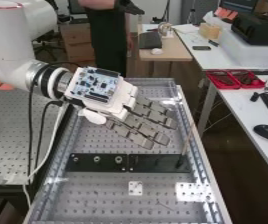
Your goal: Grab the drill bit and place it in the clear container
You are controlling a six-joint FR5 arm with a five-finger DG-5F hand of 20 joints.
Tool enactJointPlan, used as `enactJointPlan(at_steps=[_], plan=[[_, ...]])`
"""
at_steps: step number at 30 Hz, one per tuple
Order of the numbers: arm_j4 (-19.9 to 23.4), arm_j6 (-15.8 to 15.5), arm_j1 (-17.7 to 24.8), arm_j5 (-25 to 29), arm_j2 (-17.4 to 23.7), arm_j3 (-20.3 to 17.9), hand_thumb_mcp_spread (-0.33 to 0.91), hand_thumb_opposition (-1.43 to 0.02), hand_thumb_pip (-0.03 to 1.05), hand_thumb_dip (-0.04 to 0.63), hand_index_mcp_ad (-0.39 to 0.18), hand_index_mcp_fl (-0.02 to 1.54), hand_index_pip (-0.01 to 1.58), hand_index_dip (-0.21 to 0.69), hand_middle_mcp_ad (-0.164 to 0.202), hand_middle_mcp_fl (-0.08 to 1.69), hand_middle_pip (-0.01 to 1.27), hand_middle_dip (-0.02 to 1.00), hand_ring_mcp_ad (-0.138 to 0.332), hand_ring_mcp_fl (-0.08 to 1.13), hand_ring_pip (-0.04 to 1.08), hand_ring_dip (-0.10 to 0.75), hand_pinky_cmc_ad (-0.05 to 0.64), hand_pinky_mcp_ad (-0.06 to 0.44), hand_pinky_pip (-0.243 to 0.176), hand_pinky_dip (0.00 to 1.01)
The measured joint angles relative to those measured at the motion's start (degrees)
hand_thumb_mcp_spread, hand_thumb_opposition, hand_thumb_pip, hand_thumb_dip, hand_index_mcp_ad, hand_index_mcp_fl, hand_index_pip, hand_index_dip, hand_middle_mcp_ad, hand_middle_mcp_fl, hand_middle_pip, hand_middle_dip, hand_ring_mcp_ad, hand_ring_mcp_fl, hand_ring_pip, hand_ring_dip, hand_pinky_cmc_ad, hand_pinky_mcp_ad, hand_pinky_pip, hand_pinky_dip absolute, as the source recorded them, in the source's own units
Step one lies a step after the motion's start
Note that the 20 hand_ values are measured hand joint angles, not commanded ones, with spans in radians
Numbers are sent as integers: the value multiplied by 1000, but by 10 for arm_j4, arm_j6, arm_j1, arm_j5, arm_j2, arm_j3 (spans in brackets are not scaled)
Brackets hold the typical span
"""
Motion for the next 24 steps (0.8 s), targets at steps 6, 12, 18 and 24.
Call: enactJointPlan(at_steps=[6, 12, 18, 24], plan=[[13, 31, -1, 22, -25, 0, 318, -785, 604, 190, 40, 424, 87, 429, 94, 37, 143, 110, 185, -9, 75, -19, 194, 136, -63, 127], [16, 49, -1, 35, -55, 15, 351, -785, 632, 244, 24, 428, 429, 429, 94, 58, 138, 127, 188, -12, 75, -23, 195, 138, -63, 127], [25, 59, 3, 50, -78, 29, 391, -806, 632, 278, 9, 387, 846, 424, 94, 126, 138, 157, 188, -12, 72, -5, 199, 138, -63, 127], [24, 67, 2, 52, -98, 49, 422, -819, 635, 284, 0, 304, 1089, 419, 91, 126, 126, 176, 188, -12, 73, 9, 195, 138, -63, 131]])
